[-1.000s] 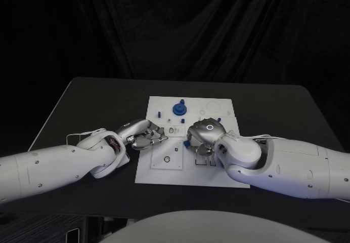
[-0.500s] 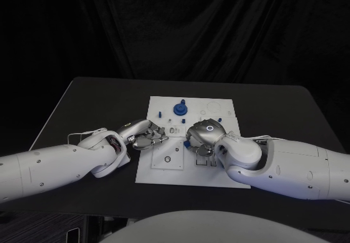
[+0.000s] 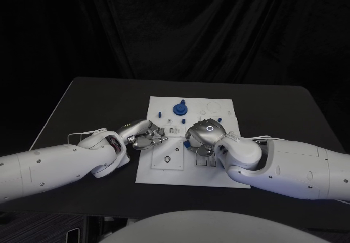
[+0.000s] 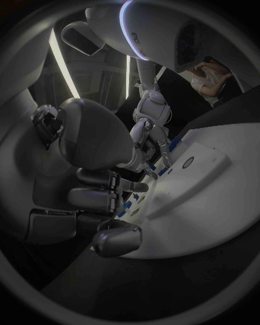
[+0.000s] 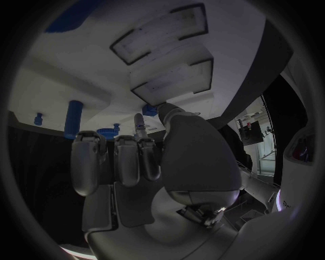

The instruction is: Assemble the parts on the task board

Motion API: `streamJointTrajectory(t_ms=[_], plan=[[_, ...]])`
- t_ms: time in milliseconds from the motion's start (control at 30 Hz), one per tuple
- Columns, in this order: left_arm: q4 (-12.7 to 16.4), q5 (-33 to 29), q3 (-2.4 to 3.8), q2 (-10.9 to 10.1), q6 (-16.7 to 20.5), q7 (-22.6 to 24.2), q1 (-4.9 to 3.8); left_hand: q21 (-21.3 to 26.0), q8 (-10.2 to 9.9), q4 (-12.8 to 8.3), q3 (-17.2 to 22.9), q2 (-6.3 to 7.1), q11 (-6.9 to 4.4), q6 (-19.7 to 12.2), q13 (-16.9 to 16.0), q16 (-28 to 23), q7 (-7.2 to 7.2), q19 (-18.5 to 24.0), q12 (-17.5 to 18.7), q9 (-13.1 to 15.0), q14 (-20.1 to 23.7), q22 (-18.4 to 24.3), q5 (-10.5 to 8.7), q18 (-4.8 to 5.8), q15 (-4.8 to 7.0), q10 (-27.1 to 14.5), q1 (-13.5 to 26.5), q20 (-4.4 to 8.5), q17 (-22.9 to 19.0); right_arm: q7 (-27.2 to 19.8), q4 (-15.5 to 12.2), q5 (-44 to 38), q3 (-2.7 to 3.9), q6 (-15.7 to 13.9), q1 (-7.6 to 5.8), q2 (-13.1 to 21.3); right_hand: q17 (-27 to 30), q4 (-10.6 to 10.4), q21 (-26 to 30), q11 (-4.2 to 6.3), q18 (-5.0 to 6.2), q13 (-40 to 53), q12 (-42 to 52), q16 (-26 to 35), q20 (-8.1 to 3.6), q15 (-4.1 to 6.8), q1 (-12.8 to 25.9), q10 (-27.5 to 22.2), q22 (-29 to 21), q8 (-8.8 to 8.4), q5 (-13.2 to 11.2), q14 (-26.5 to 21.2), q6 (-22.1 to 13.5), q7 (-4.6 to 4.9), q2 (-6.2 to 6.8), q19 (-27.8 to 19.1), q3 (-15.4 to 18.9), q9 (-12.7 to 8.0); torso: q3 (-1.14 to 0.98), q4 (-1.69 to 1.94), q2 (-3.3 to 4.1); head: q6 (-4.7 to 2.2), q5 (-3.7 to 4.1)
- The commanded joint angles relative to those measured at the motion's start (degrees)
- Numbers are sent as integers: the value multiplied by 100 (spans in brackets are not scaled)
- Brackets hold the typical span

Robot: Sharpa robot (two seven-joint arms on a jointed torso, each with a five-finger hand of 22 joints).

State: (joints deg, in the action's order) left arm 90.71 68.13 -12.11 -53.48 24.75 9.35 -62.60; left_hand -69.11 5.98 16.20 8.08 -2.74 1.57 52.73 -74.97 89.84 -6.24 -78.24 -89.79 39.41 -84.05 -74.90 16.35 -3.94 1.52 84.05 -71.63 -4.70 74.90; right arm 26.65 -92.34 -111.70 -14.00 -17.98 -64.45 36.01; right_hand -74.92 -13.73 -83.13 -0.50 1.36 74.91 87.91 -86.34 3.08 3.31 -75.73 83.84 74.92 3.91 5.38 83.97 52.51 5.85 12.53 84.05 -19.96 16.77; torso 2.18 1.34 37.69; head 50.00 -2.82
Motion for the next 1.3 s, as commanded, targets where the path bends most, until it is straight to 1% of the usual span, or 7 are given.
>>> streamJointTrajectory(t_ms=[33,333,600,767,900,1100,1300], plan=[[6,-34,3,17,-63,39,12,28,-32,26,-4,-52,30,38,-1503,16,10,-3,-21,-5,-595,-891,19,-75,-32,595,8,-42,1510,-34,17,-39,0,-62,18,-19,-947,27,29,44,50,1091,-30,7,-35,32,-100,340,1261,72,102,470,120,-20,-33,268,-65,13,-2,-1,1,0,7],[4,-34,3,26,-70,30,12,35,-34,27,-5,-60,30,40,-1503,16,10,1,-21,-14,-595,-889,22,-76,-32,595,10,-43,1510,-92,99,4,0,-107,18,-77,-984,155,2,84,42,1145,2,-23,-60,63,-242,376,1272,267,424,482,557,-88,-89,284,-224,106,1,2,4,0,6],[-2,-34,3,38,-79,24,13,36,-36,18,-2,-66,28,43,-1503,16,13,2,-21,-28,-595,-889,32,-76,-33,595,0,-43,1510,-168,139,161,0,-182,19,-90,-999,208,0,76,40,1179,22,-34,-67,61,-265,399,1274,370,441,486,798,-133,-122,286,-270,174,3,4,5,0,8],[-11,-34,3,36,-76,27,13,37,-37,13,-1,-67,27,45,-1503,16,14,2,-21,-34,-595,-888,37,-76,-32,595,-5,-43,1510,-233,99,183,1,-402,18,-30,-1037,229,-16,75,36,1222,47,-61,-67,62,-261,428,1280,425,465,497,925,-159,-131,295,-280,216,5,11,4,0,3],[-5,-34,3,17,-56,35,14,37,-37,13,-1,-67,27,45,-1503,16,14,2,-21,-34,-595,-888,37,-76,-32,595,-5,-43,1510,-291,-35,188,3,-697,16,103,-1054,234,-36,81,31,1247,62,-72,-69,65,-256,446,1286,439,487,502,963,-168,-131,304,-283,229,6,3,3,0,-20],[13,-34,3,-17,-20,51,14,38,-38,8,0,-68,26,48,-1503,16,15,3,-21,-42,-595,-888,42,-77,-32,595,-12,-43,1510,-432,-350,191,34,-1417,-45,411,-1067,236,-56,106,27,1266,73,-83,-83,85,-247,460,1293,445,637,508,1013,-191,-126,315,-300,252,3,1,3,0,-23],[18,-34,3,-26,-16,46,15,37,-38,5,0,-67,26,50,-1503,16,16,3,-21,-47,-595,-888,45,-77,-31,595,-16,-43,1510,-622,-634,192,50,-2275,-260,708,-1080,260,-78,147,22,1279,80,-92,-109,117,-249,469,1301,487,873,511,1140,-238,-95,326,-326,300,-3,-1,-3,0,-26]])
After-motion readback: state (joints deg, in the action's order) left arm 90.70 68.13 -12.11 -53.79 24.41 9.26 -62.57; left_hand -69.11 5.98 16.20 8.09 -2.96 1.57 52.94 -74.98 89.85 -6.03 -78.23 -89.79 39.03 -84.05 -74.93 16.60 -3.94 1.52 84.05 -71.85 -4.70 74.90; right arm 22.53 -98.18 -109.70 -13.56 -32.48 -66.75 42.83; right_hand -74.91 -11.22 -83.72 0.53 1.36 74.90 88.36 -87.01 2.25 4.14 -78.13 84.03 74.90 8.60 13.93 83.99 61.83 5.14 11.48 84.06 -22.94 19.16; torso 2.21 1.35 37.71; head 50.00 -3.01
